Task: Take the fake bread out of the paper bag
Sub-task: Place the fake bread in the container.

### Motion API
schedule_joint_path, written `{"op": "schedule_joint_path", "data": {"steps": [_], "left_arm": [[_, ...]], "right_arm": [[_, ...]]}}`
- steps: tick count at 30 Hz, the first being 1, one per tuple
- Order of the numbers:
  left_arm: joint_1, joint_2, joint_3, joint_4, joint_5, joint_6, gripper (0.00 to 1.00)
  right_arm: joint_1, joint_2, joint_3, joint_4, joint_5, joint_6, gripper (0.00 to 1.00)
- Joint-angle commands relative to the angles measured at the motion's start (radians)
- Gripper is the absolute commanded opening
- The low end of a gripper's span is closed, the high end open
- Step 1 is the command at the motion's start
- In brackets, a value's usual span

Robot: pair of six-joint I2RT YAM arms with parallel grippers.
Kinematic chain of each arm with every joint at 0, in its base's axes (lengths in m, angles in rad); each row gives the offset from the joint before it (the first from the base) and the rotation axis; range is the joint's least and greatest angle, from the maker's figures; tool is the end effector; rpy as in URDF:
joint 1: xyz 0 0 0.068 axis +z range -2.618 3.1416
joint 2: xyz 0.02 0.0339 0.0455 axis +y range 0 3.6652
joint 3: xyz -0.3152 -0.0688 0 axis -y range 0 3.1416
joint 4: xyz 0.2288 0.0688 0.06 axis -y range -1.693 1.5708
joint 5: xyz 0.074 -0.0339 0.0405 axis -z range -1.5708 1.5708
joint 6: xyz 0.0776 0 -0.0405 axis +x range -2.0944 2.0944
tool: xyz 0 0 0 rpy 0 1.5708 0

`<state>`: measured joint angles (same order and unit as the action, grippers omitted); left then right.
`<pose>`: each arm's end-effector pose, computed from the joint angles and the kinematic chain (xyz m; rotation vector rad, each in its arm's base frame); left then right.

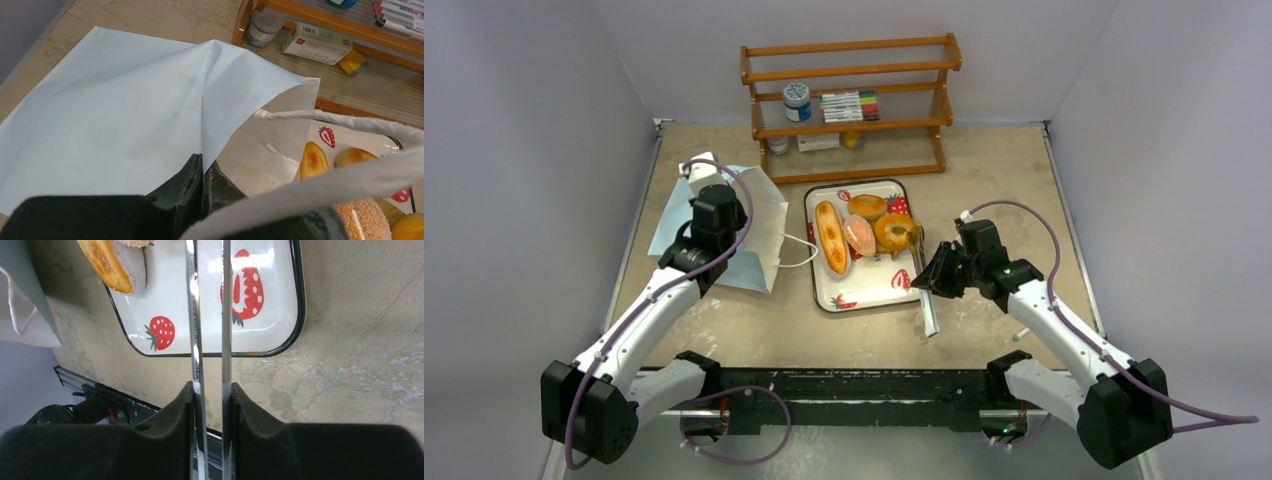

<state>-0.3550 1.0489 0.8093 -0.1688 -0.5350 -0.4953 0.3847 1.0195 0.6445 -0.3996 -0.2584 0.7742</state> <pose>0.2280 -0.0423 0.3348 -0.4717 1.8608 -0.0402 0.1745 0.0920 0.2498 0.3470 2.4597 0.8408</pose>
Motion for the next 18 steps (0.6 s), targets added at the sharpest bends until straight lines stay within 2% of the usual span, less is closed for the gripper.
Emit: {"op": "schedule_joint_path", "data": {"steps": [1,2,4,18], "left_arm": [[-0.001,-0.023,0.004,0.07,0.015,-0.002,0.0],[0.0,-0.024,0.004,0.068,0.015,-0.001,0.0],[0.001,-0.024,0.004,0.065,0.017,-0.002,0.0],[-0.001,-0.04,-0.006,0.058,0.048,0.018,0.0]], "right_arm": [[-0.004,-0.024,-0.007,0.046,-0.044,0.03,0.33],[-0.004,-0.026,-0.008,0.046,-0.043,0.032,0.37],[-0.004,-0.033,-0.009,0.045,-0.042,0.035,0.4],[-0.004,-0.126,0.051,-0.045,0.01,0.009,0.41]]}}
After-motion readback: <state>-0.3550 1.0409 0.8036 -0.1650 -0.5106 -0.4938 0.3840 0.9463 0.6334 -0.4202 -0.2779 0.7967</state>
